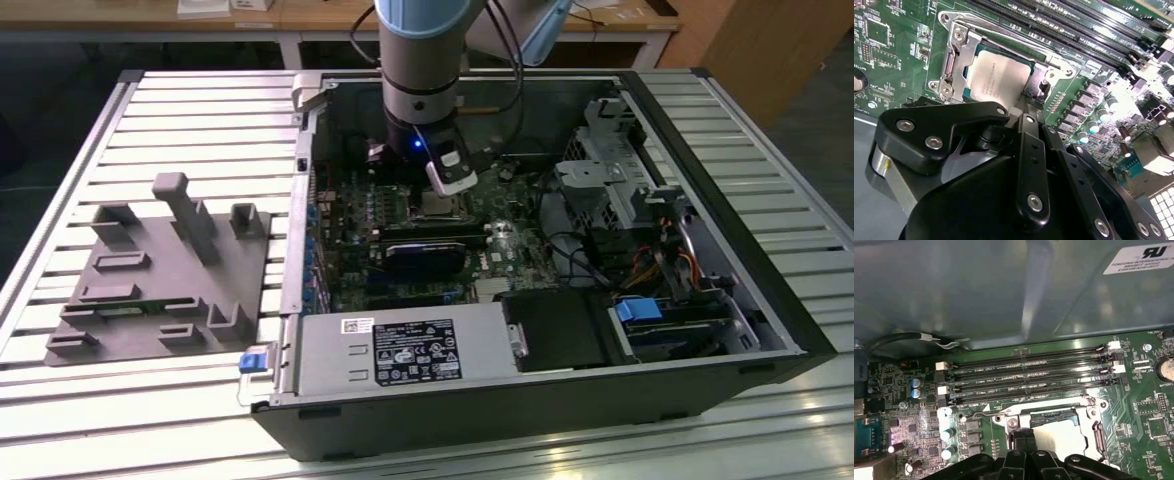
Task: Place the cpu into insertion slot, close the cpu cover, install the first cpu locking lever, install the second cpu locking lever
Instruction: 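Close the cpu cover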
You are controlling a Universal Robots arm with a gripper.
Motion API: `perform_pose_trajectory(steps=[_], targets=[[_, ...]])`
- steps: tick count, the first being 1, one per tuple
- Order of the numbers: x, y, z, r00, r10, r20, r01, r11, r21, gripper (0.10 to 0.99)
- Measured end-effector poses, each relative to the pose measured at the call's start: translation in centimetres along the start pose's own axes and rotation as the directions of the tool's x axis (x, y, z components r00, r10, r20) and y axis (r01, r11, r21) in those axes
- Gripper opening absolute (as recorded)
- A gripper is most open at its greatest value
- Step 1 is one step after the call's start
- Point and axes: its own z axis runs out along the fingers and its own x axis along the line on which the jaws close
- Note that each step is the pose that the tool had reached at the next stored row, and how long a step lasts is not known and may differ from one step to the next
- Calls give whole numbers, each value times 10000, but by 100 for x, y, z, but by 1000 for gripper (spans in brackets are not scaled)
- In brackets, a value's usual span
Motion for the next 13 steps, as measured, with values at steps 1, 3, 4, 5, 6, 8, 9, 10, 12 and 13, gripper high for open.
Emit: perform_pose_trajectory(steps=[1,3,4,5,6,8,9,10,12,13], targets=[[-1,-3,5,10000,-1,-1,1,10000,-4,102],[-1,-7,13,10000,-1,-5,1,10000,-20,102],[-1,-9,15,10000,-1,-5,1,10000,-27,102],[-1,-9,16,10000,0,-5,0,10000,-31,102],[-1,-10,17,10000,0,-6,0,10000,-35,102],[-2,-12,18,10000,0,-7,0,10000,-45,102],[-1,-12,18,10000,1,-10,-1,10000,-55,102],[-2,-13,18,10000,1,-12,-1,10000,-74,102],[-2,-12,20,10000,2,-18,-2,9999,-125,102],[-2,-13,20,10000,3,-19,-3,9999,-136,102]])
